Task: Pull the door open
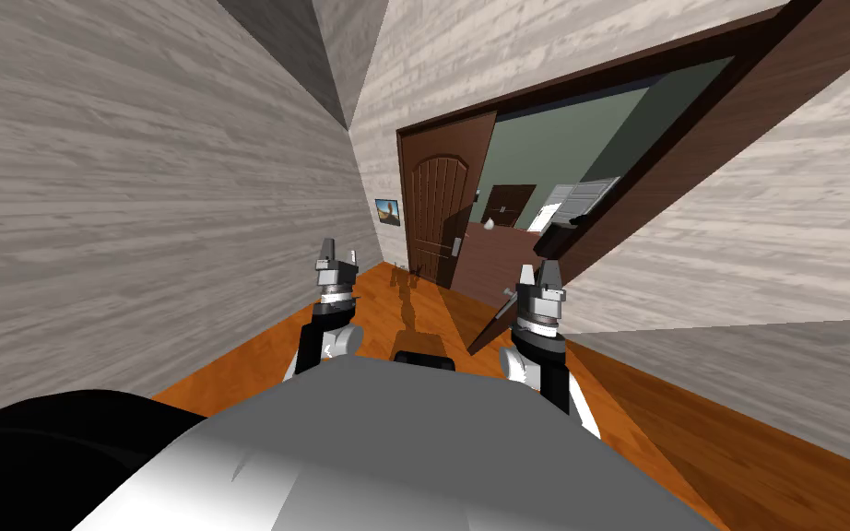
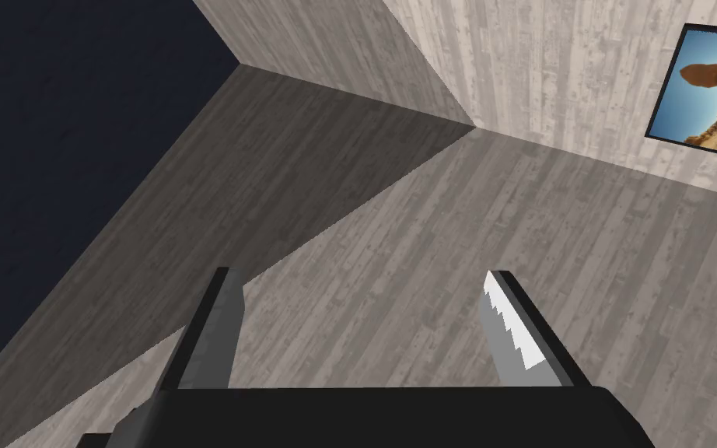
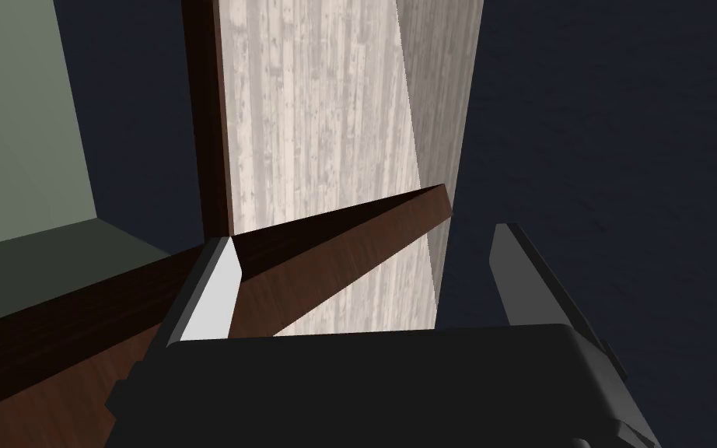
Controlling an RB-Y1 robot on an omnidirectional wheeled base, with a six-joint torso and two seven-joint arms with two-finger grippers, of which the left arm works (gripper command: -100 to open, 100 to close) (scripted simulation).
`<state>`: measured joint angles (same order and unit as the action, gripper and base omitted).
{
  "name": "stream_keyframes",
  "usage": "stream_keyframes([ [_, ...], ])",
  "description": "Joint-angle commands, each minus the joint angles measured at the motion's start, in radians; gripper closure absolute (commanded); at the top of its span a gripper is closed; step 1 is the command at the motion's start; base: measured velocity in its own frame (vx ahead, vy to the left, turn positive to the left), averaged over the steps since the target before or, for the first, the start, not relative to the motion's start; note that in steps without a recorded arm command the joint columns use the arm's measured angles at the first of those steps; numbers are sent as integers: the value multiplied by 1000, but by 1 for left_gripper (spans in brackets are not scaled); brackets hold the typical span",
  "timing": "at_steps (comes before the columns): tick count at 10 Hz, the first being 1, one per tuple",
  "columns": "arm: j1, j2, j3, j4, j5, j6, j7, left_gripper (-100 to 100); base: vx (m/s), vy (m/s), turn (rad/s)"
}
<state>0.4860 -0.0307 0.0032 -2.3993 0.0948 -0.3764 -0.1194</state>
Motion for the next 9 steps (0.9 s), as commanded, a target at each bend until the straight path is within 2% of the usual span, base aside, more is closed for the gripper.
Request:
stream_keyframes([
  [1,-17,11,15,31,0,0,-4,-100,92,54,-185],
  [4,-55,30,46,97,1,-1,-12,-100,82,-15,-159],
  [9,-108,52,91,192,2,-1,-23,-100,75,-2,-141],
])
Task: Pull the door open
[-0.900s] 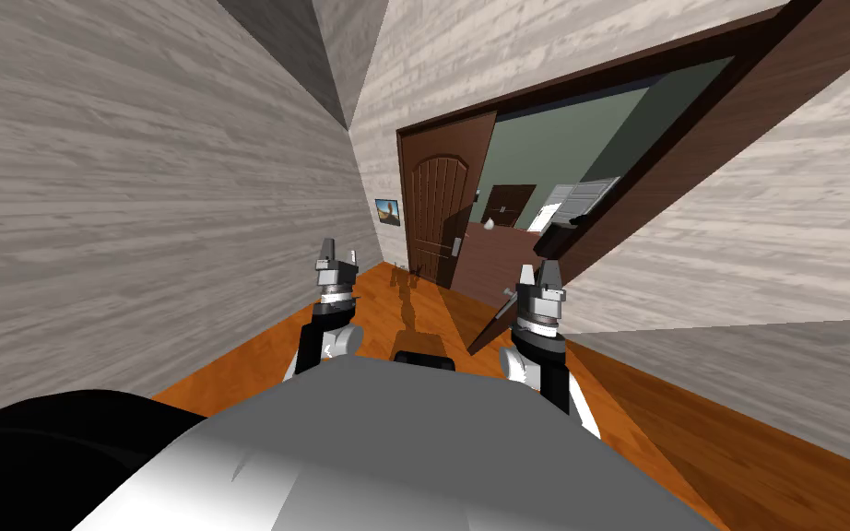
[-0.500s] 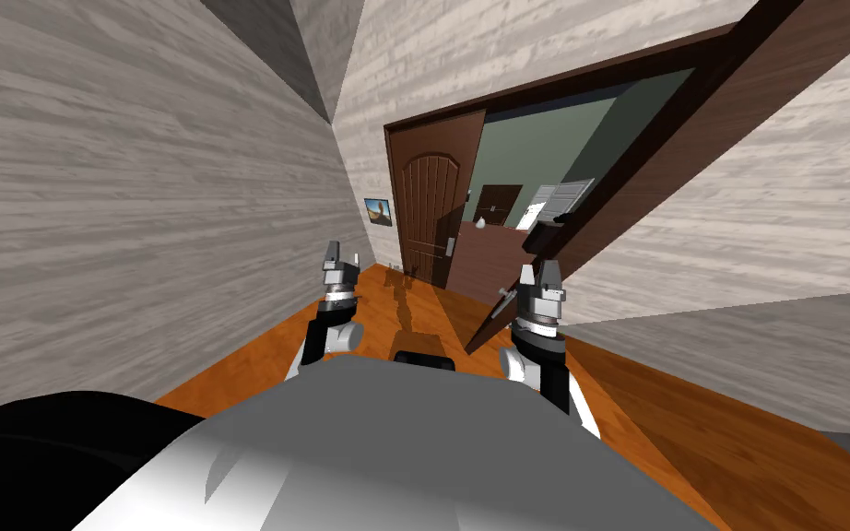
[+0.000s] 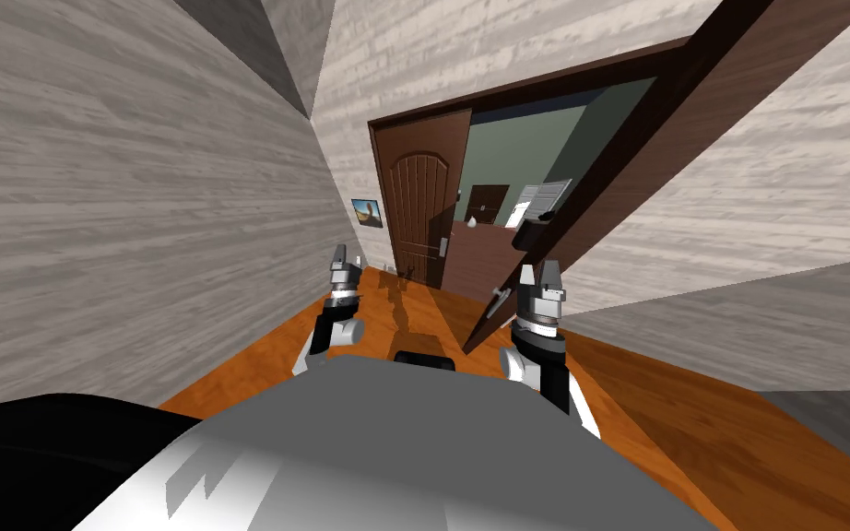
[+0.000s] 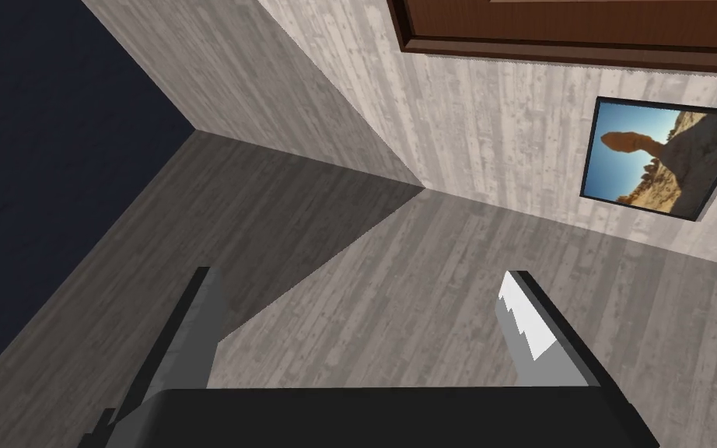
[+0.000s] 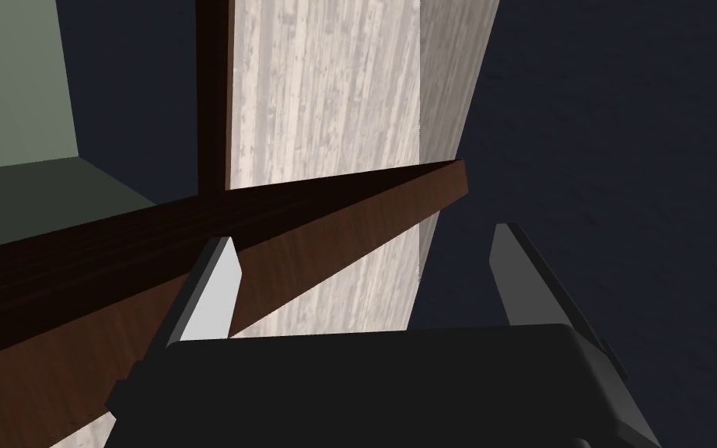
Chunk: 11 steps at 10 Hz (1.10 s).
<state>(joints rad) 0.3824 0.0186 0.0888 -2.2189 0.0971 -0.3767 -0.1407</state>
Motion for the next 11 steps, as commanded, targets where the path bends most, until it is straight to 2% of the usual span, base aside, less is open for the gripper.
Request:
stream_keyframes([
  [1,-17,7,16,34,0,-1,-4,-100,75,4,-178],
  [11,-162,42,138,293,3,-3,-35,-100,92,16,-182],
])
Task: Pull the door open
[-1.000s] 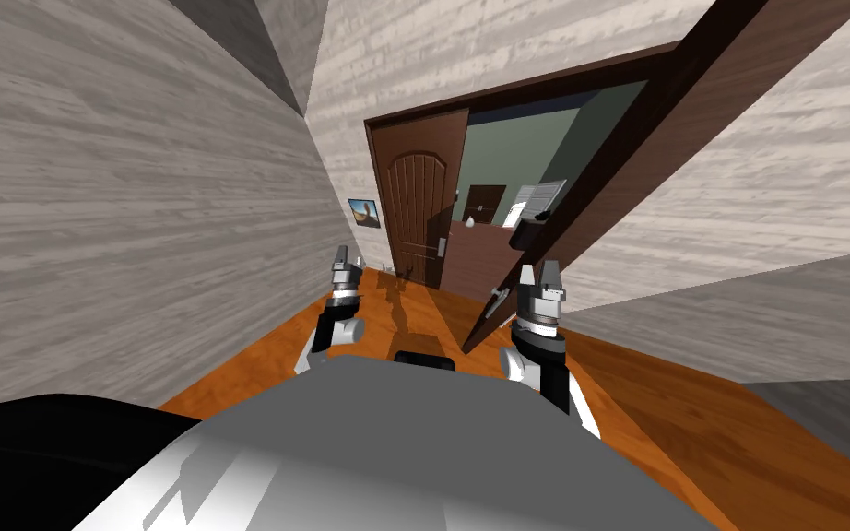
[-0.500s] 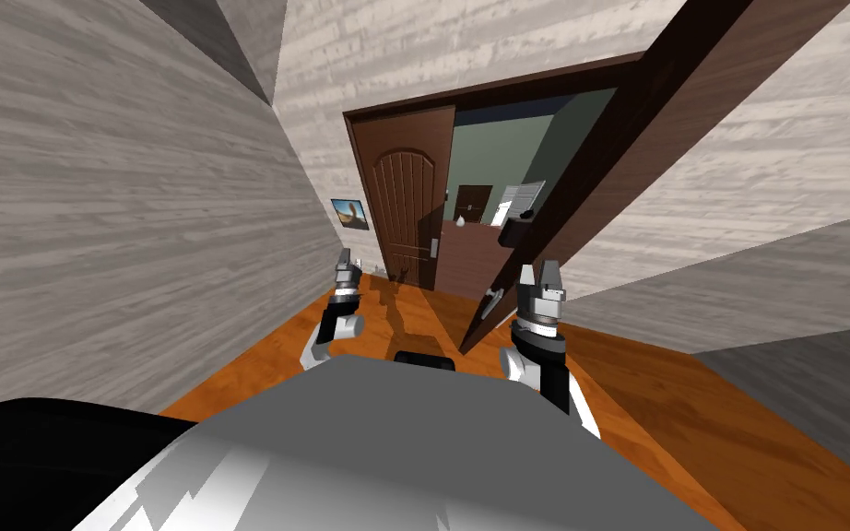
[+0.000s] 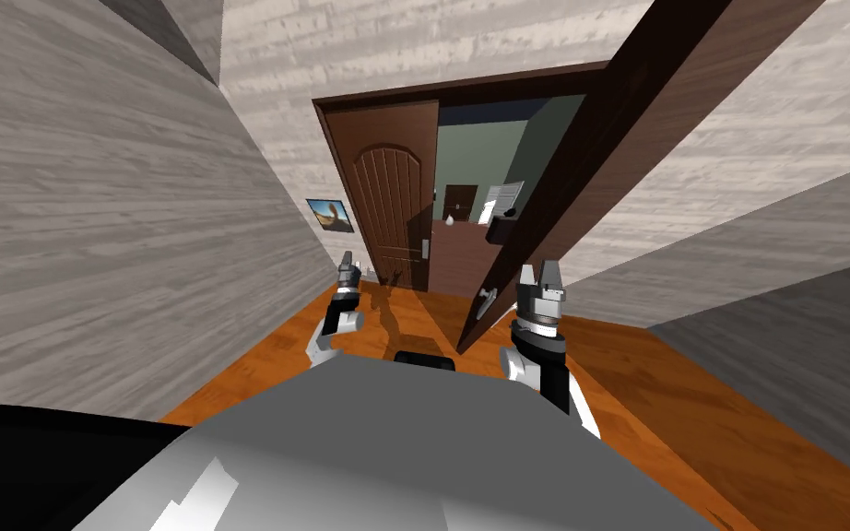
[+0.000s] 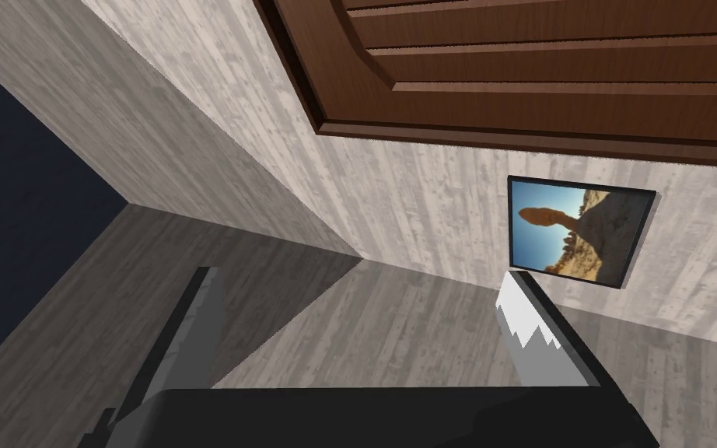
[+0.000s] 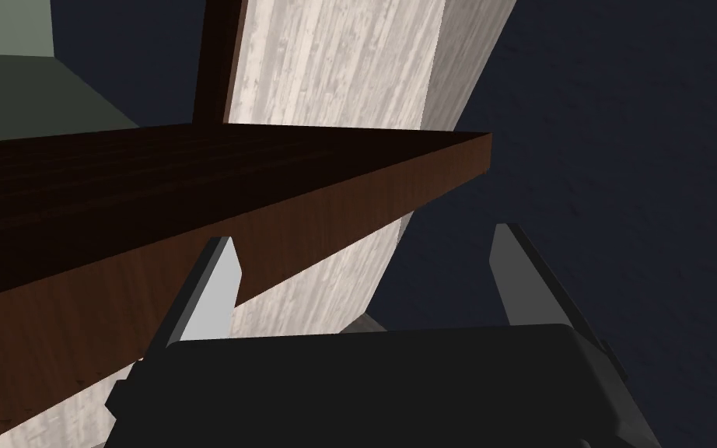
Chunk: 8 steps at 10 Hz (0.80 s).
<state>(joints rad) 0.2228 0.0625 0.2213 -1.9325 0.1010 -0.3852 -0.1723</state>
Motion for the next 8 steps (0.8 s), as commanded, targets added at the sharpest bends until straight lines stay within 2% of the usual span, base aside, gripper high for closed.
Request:
stream_keyframes([
  [1,-19,0,19,36,-1,6,-7,-100,88,31,-199],
  [3,-53,4,47,93,0,5,-14,-100,101,16,-188],
  [4,-53,4,47,95,0,5,-14,-100,69,15,-53],
  [5,-69,6,61,125,0,5,-17,-100,54,21,-128],
  [8,-121,9,105,211,1,4,-28,-100,82,30,-214],
])
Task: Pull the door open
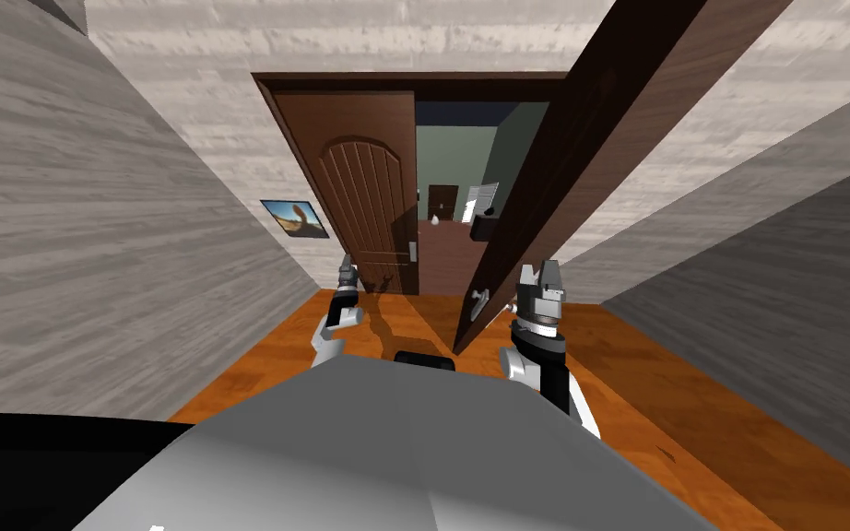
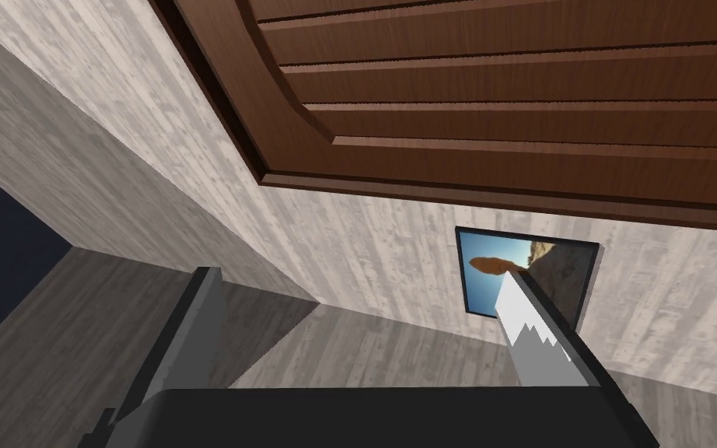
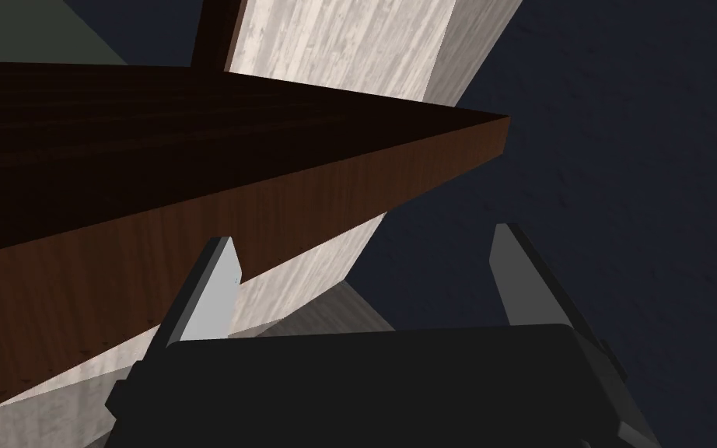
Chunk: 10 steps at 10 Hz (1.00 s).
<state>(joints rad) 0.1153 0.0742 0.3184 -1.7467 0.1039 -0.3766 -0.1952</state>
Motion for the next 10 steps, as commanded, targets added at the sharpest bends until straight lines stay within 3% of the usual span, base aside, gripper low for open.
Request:
stream_keyframes([
  [1,-13,-3,8,30,-2,-4,-5,-100,66,24,-47],
  [10,-166,-7,136,299,1,-6,-38,-100,83,43,-196],
])
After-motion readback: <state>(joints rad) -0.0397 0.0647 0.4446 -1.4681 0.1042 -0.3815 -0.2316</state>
